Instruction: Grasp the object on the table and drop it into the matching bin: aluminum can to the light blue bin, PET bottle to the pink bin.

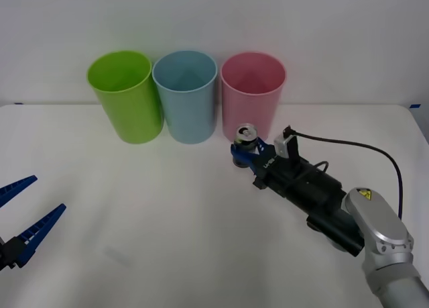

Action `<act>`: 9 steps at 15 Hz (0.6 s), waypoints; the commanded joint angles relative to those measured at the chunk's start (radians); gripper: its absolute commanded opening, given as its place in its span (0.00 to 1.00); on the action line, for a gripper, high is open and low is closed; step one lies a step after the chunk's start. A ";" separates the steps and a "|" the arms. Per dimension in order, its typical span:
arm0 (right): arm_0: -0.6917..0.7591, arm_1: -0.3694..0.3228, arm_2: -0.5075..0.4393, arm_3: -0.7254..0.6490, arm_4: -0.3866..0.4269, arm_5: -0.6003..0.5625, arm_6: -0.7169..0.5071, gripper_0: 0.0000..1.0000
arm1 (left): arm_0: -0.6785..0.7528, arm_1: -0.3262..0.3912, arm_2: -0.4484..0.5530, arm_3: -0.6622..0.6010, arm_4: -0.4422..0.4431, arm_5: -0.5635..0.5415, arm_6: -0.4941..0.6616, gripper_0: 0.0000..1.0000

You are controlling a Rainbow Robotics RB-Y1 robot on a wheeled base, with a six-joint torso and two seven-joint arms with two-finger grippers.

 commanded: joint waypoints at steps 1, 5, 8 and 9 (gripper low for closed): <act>0.045 -0.065 0.043 -0.135 -0.036 0.006 -0.112 0.00 | 0.000 0.000 0.000 0.000 0.000 0.000 0.000 1.00; 0.111 -0.130 0.044 -0.314 -0.047 0.006 -0.258 0.00 | 0.000 0.000 0.000 0.000 0.000 0.000 0.000 1.00; 0.152 -0.168 0.031 -0.417 -0.055 0.006 -0.311 0.00 | 0.000 0.000 0.000 0.000 0.000 0.000 0.000 1.00; 0.155 -0.181 0.026 -0.440 -0.055 0.006 -0.314 0.00 | 0.000 0.000 0.000 0.000 0.000 0.000 0.000 1.00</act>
